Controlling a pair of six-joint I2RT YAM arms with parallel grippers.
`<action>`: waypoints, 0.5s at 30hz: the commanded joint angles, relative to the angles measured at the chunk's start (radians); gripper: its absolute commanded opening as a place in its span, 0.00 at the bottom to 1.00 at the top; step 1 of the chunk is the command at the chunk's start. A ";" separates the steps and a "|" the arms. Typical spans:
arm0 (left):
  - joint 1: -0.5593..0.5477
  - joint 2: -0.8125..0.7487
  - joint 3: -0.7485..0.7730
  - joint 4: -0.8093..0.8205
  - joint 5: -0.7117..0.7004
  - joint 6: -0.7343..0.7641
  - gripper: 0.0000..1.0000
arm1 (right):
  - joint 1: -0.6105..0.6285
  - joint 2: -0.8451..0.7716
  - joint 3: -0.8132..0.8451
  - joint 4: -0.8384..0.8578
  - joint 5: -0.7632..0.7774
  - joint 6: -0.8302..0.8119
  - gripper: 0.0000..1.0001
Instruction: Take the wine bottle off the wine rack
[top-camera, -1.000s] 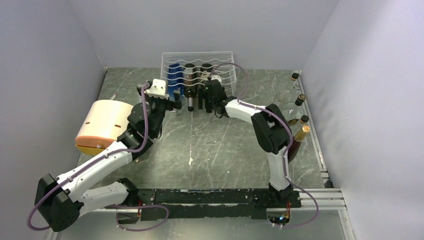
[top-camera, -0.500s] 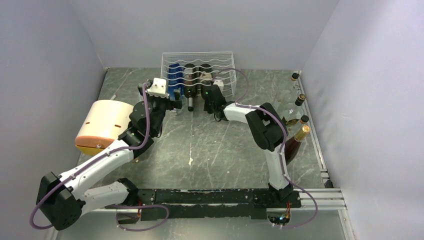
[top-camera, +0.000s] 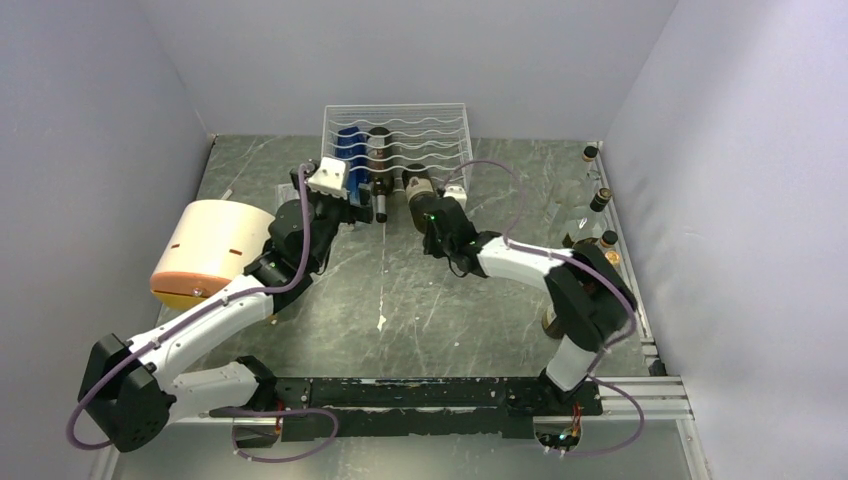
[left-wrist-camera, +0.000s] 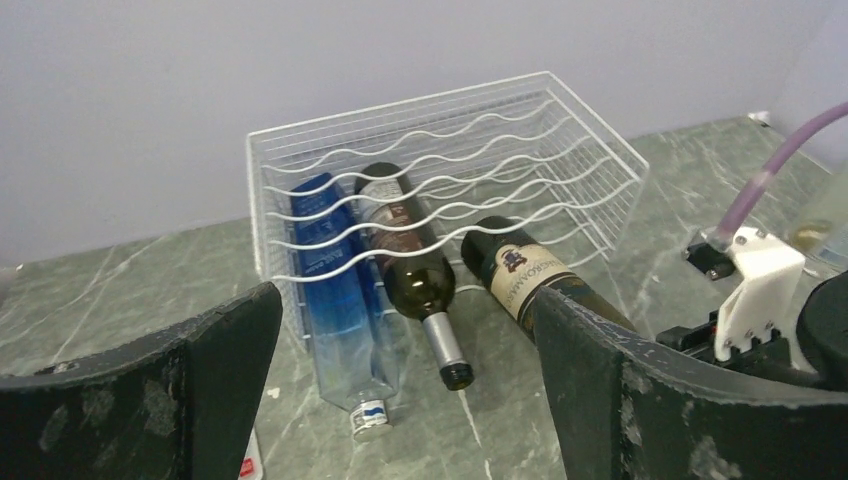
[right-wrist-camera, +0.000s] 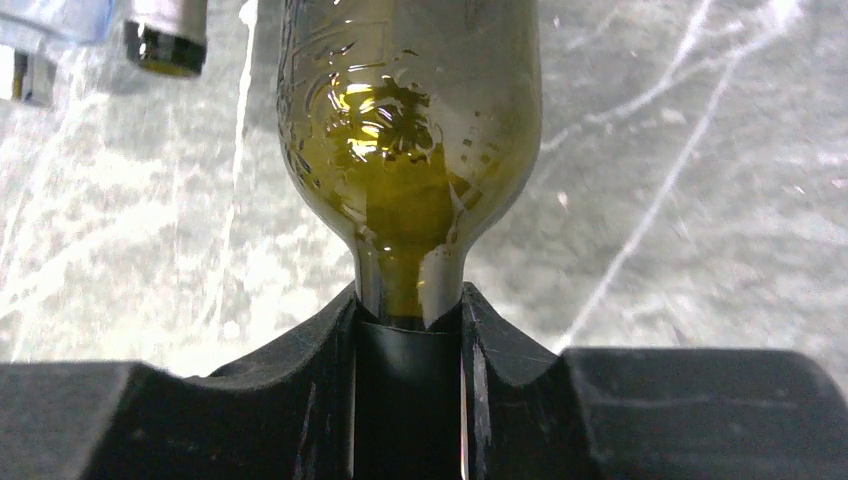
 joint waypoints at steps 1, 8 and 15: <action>0.009 0.001 0.013 0.033 0.160 -0.007 0.98 | 0.000 -0.149 -0.019 -0.106 -0.003 0.004 0.08; 0.006 -0.020 -0.041 0.135 0.507 0.045 0.96 | -0.006 -0.338 -0.008 -0.413 -0.098 -0.069 0.00; -0.031 0.009 -0.036 0.075 0.897 0.213 0.94 | -0.011 -0.509 0.079 -0.699 -0.164 -0.124 0.00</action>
